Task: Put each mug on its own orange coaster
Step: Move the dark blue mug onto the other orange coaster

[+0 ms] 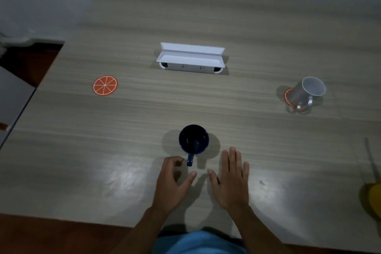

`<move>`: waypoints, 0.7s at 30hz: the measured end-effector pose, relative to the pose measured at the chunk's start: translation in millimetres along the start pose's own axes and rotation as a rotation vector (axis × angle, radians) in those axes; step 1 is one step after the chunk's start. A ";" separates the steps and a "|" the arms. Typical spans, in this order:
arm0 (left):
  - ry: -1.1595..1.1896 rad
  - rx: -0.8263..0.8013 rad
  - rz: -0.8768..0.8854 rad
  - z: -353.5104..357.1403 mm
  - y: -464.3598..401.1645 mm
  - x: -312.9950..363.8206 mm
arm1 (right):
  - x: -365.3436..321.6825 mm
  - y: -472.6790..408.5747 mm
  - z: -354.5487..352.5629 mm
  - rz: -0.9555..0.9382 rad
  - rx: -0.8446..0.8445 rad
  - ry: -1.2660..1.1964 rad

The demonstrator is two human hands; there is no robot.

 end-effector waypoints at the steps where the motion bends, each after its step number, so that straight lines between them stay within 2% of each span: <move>1: 0.021 0.014 0.008 0.7 -3.5 5.1 | 0.1 -0.1 0.6 0.002 -0.007 0.005; 5: 0.044 0.132 -0.002 1.0 -16.4 11.6 | 0.4 0.0 0.2 0.000 -0.033 0.005; 11: 0.178 0.178 -0.147 2.2 -16.0 8.2 | 0.1 -0.1 -2.6 -0.008 -0.062 -0.032; 15: 0.296 0.112 -0.269 4.0 -20.1 3.9 | 0.2 -1.3 -4.4 -0.009 -0.094 -0.029; 21: 0.386 0.064 -0.305 2.2 -23.5 2.0 | -1.2 1.6 -11.4 -0.020 -0.100 -0.027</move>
Point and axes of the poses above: each hand's wrist, its own y-axis away from the middle knuckle, its own z-axis out of the palm, x = y × z, the point moved 7 cm from there along -y, towards the middle knuckle, and after that the axes turned 12 degrees about z, right-handed, at the moved point
